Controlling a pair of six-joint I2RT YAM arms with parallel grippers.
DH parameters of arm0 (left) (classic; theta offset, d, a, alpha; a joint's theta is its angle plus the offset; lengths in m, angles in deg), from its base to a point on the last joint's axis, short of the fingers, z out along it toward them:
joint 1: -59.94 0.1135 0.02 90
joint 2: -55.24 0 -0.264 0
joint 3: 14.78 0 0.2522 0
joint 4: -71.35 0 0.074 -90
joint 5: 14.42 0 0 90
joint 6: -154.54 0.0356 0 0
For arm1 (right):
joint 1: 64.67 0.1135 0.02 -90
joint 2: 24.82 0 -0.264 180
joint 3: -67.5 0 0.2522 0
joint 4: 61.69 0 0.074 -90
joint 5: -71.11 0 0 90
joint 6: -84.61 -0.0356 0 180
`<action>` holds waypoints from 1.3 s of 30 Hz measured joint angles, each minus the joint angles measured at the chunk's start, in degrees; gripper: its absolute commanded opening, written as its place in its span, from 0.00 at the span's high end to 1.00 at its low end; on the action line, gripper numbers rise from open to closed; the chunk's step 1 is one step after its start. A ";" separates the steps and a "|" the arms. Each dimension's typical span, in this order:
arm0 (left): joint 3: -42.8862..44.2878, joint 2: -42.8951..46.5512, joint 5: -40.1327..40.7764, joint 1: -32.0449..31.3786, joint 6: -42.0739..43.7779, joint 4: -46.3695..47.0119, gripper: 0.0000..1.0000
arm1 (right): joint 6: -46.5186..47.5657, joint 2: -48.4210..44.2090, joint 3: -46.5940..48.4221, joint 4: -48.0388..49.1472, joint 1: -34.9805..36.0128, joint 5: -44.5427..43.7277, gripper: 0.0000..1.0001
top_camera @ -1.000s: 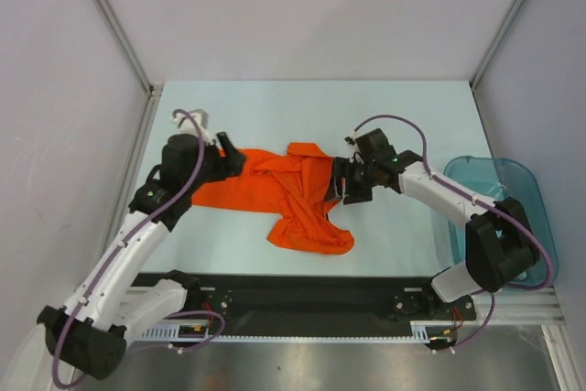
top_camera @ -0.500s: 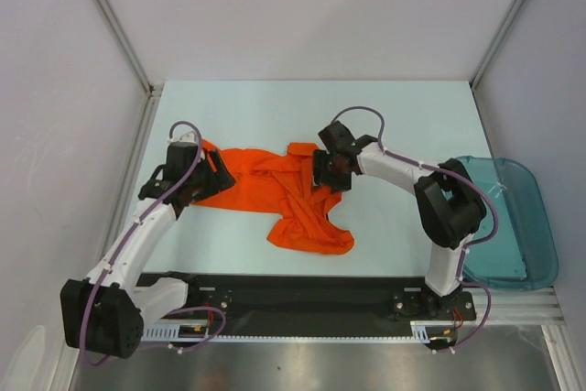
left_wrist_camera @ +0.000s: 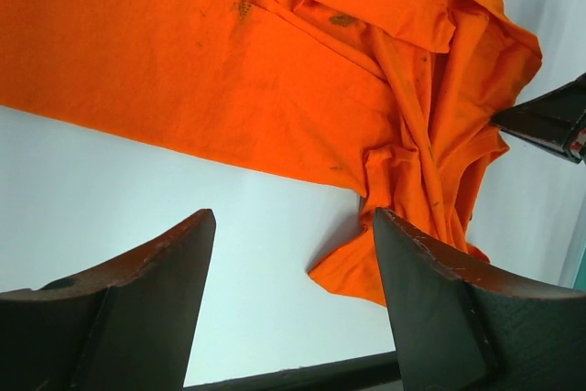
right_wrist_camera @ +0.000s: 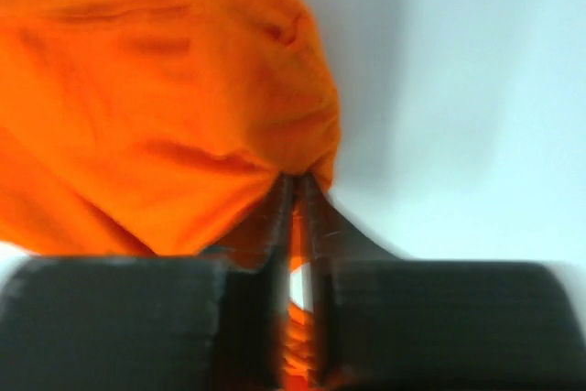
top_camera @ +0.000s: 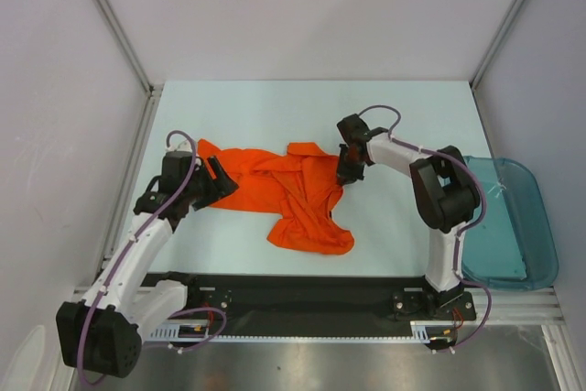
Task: Fold and stack the t-shirts
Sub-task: Flatten the tshirt out
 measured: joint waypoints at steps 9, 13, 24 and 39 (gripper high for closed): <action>5.92 -3.82 4.42 0.35 1.16 -3.30 0.24 | 4.55 5.27 8.81 -1.68 -11.54 -2.80 0.60; 12.11 -8.28 6.95 3.34 3.26 -4.48 0.28 | 10.97 8.11 18.47 -7.34 -18.67 -6.88 0.49; 22.56 -30.32 10.67 12.39 11.96 -4.48 0.53 | 16.50 -14.16 6.49 -13.16 -16.20 3.30 0.35; 38.99 -54.75 12.61 16.20 18.10 -4.55 0.62 | 17.57 -35.67 -16.72 -15.74 -10.10 16.70 0.40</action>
